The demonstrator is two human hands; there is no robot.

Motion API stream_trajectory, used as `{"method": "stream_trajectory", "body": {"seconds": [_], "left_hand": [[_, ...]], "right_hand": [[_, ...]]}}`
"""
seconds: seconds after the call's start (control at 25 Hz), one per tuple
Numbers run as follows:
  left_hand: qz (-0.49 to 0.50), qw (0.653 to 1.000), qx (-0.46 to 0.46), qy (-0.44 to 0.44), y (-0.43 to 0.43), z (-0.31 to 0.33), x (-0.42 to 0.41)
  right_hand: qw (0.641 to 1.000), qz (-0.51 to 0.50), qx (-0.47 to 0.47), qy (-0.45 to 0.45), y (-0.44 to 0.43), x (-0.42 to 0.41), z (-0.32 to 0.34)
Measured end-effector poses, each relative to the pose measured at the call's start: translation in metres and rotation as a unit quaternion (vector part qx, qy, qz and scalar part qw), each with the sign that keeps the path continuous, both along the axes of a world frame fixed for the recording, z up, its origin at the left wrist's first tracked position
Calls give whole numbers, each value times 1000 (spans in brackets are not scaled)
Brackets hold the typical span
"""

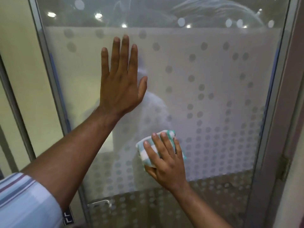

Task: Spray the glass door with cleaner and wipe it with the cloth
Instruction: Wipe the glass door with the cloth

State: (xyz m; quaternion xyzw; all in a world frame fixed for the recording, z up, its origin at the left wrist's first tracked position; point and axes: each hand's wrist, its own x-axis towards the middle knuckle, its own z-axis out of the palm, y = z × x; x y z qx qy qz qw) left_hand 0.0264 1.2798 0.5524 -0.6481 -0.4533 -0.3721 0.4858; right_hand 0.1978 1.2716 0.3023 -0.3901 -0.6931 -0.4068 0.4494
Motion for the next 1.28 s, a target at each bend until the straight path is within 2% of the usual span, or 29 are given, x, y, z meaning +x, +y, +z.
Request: {"method": "stream_trajectory", "body": {"seconds": [0.16,0.32,0.56,0.72,0.84,0.92,1.12,1.28], "left_hand": [[-11,999,-23,21,-8,-62,2],[11,999,-44,4,-9,-123,-8],[14,999,-49,-12,-7,-159,-11],[16,998,-53,-3,-5,-176,3],[23,998,-62,-16,-4,-182,10],[19,997,-67,-19,-5,-180,11],[14,997,-70,-15,-8,-181,7],[9,997,-69,-18,-8,-182,6]], "right_hand": [[999,-50,-11,11,-1,45,-23],[987,-106,-4,117,9,97,-16],[941,-85,19,326,31,173,33],[920,-62,47,384,43,196,102],[927,-48,65,365,42,176,149],[942,-48,78,324,37,147,151],[980,-37,16,194,14,56,83],[984,-23,-26,174,4,9,17]]}}
